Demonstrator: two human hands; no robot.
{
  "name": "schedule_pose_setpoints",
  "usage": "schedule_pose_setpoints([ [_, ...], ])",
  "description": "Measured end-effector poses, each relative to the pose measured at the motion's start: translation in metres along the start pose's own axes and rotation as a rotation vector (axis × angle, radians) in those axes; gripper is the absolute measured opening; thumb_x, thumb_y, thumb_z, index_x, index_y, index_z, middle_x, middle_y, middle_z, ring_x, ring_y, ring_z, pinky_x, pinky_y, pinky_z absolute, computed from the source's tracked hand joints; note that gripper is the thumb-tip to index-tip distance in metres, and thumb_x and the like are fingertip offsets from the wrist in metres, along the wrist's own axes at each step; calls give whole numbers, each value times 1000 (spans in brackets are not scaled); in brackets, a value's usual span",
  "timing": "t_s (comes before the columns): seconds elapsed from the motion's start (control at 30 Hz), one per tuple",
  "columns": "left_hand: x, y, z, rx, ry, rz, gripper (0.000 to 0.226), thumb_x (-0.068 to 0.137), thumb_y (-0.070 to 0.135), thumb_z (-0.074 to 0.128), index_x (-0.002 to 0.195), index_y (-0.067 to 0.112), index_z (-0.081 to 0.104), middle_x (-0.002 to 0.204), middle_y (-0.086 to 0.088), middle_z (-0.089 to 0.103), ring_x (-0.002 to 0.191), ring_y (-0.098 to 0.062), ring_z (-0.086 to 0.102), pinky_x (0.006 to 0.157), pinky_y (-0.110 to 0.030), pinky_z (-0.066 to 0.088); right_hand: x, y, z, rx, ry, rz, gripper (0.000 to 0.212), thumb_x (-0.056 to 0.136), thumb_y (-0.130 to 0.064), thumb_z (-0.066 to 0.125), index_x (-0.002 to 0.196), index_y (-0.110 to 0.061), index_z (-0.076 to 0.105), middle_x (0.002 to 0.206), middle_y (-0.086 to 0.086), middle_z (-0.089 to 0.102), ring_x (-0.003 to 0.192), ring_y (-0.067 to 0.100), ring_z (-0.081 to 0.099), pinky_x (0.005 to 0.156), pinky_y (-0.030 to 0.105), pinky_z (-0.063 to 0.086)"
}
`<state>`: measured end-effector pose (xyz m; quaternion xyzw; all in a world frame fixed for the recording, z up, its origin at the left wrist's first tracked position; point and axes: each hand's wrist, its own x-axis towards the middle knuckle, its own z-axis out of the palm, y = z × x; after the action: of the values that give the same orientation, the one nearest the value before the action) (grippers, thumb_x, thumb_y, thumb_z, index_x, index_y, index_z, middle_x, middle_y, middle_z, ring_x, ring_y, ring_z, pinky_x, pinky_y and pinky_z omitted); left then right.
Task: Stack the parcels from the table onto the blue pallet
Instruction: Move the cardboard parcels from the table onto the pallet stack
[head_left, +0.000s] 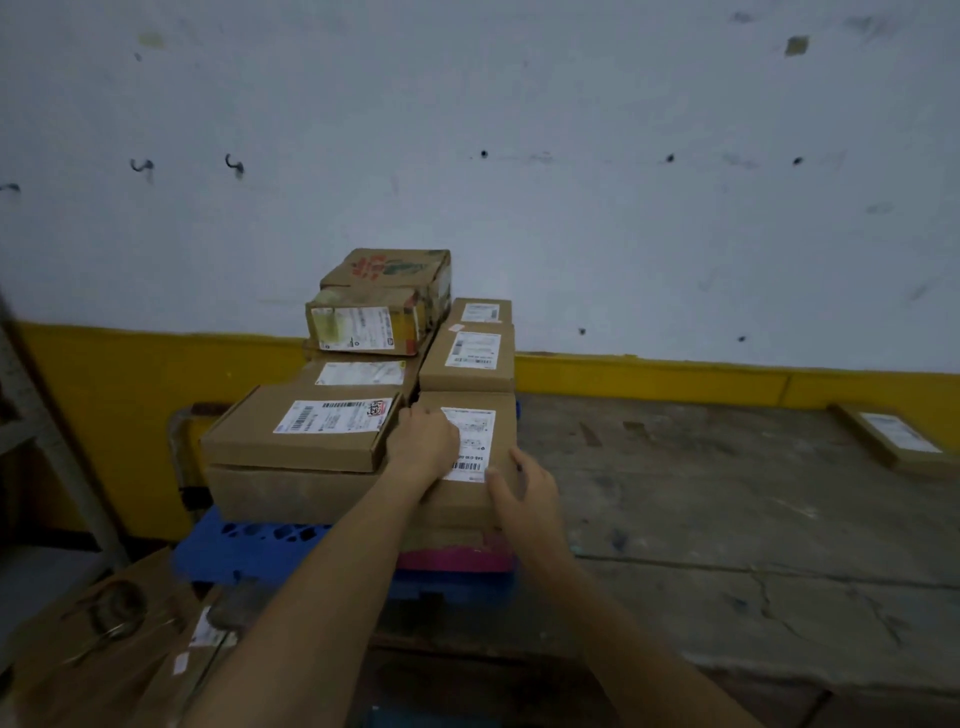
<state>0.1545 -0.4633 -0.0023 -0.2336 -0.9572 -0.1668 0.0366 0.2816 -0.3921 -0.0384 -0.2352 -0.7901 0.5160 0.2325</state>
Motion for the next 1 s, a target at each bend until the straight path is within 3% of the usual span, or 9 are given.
schedule_pose_setpoints([
  [0.17, 3, 29, -5, 14, 152, 56, 38, 97, 26, 33, 118, 1, 53, 125, -17, 51, 115, -30, 46, 93, -39, 40, 13, 13, -41, -84, 36, -5, 55, 93, -37, 51, 143, -22, 33, 150, 4, 30, 134, 17, 33, 105, 31, 31],
  [0.33, 9, 88, 3, -28, 179, 76, 37, 98, 26, 33, 110, 2, 58, 118, -18, 56, 109, -31, 51, 88, -40, 43, 33, 38, -96, -157, 71, -52, 57, 93, -39, 51, 144, -21, 32, 150, 5, 31, 137, 19, 30, 108, 33, 29],
  [0.57, 7, 210, 44, -50, 8, 158, 42, 100, 31, 31, 124, 2, 49, 131, -20, 47, 121, -36, 43, 97, -46, 41, 60, 97, -214, -277, 47, -83, 57, 93, -39, 50, 143, -18, 33, 149, 7, 32, 138, 21, 27, 109, 31, 25],
  [0.73, 6, 321, 87, -74, -80, 219, 51, 100, 37, 30, 143, 9, 32, 146, -16, 35, 133, -35, 33, 104, -46, 33, 72, 149, -321, -450, 47, -3, 60, 93, -40, 50, 145, -19, 29, 151, 10, 29, 140, 24, 26, 111, 36, 26],
  [0.87, 8, 403, 128, -24, -188, 291, 53, 100, 43, 27, 145, 15, 28, 147, -16, 34, 134, -35, 32, 105, -47, 31, 68, 193, -407, -594, 74, 74, 62, 92, -44, 49, 146, -23, 28, 151, 14, 25, 139, 30, 27, 109, 44, 31],
  [1.0, 14, 475, 164, 0, -267, 373, 53, 100, 43, 24, 146, 16, 26, 149, -14, 31, 136, -34, 29, 106, -49, 29, 75, 228, -478, -638, 137, 167, 61, 92, -47, 46, 146, -24, 26, 150, 13, 27, 138, 31, 27, 107, 42, 32],
])
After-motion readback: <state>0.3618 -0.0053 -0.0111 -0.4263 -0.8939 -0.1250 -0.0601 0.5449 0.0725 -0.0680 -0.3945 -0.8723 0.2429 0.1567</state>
